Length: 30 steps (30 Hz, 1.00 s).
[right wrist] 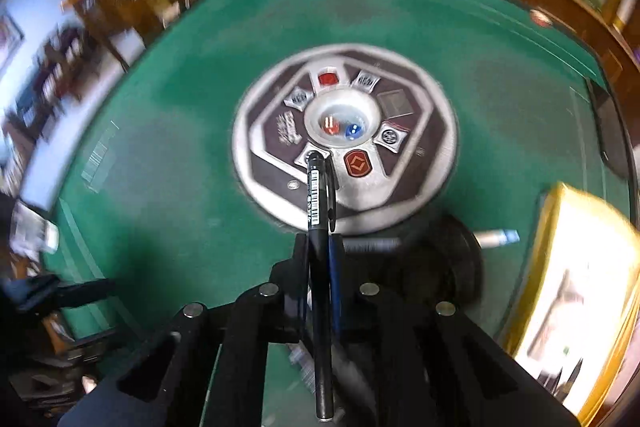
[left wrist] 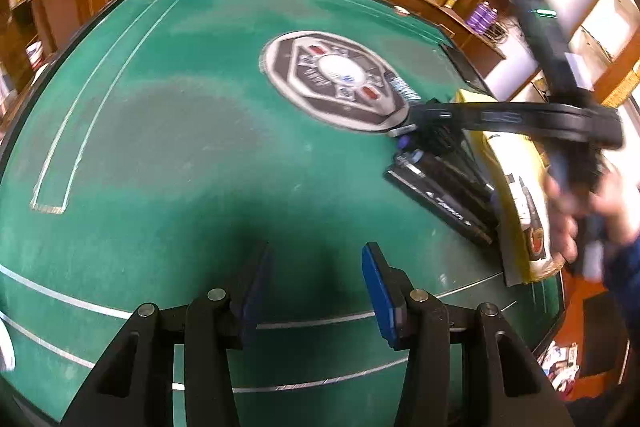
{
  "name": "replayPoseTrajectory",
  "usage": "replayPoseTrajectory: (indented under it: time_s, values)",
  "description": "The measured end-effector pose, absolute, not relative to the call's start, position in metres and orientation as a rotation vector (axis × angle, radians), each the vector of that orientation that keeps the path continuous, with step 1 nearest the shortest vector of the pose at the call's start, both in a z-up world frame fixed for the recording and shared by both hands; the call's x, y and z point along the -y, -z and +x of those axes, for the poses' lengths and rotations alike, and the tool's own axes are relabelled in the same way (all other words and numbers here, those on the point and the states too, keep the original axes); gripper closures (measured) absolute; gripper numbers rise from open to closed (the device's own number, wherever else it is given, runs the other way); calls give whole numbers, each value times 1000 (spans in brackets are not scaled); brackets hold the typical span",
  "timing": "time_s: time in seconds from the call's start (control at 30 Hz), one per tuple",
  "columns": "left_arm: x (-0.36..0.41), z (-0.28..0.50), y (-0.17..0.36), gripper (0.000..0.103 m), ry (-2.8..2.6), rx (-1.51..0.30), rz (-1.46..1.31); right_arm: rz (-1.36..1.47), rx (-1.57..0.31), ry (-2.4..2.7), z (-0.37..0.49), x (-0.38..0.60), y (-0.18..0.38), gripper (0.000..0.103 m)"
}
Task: Organize rigid objects
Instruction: 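Grasp a black marker with the right tool while the left tool grasps the black fan-shaped holder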
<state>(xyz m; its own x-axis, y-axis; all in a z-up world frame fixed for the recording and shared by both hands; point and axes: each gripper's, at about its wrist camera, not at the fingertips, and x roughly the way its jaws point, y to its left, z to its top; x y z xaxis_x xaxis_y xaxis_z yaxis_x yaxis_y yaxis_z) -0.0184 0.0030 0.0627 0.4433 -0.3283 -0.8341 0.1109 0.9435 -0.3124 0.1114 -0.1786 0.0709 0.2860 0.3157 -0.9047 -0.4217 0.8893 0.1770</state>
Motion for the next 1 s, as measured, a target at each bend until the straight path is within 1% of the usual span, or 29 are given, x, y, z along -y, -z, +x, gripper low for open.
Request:
replayPoseTrajectory:
  time_s: [0.03, 0.1, 0.13, 0.23, 0.3, 0.37, 0.43, 0.6, 0.7, 0.9, 1.0]
  values:
    - [2, -14, -64, 54, 291, -1078, -219, -52, -1162, -494, 102, 191, -82, 94]
    - [14, -6, -67, 46, 321, -1076, -204, 32, -1146, -485, 86, 211, -93, 94]
    - [22, -1, -70, 38, 334, -1070, -191, 72, -1140, -481, 78, 223, -97, 94]
    - [47, 13, -80, 29, 374, -1051, -158, 142, -1130, -445, 60, 251, -102, 94]
    - [64, 22, -85, 26, 392, -1038, -129, 187, -1120, -424, 50, 270, -103, 94]
    - [85, 33, -89, 16, 393, -1033, -87, 219, -1113, -408, 47, 289, -102, 94]
    - [104, 42, -91, 12, 399, -1031, -47, 240, -1097, -386, 40, 307, -105, 94]
    - [156, 68, -80, 11, 384, -1038, 148, 293, -1080, -364, 25, 345, -106, 94]
    - [175, 83, -70, 11, 365, -1045, 215, 311, -1077, -351, 17, 365, -107, 94]
    - [193, 112, -47, 11, 307, -1072, 277, 339, -1075, -330, 4, 397, -109, 94]
    - [198, 118, -42, 13, 303, -1050, 269, 350, -1080, -314, 2, 411, -108, 94]
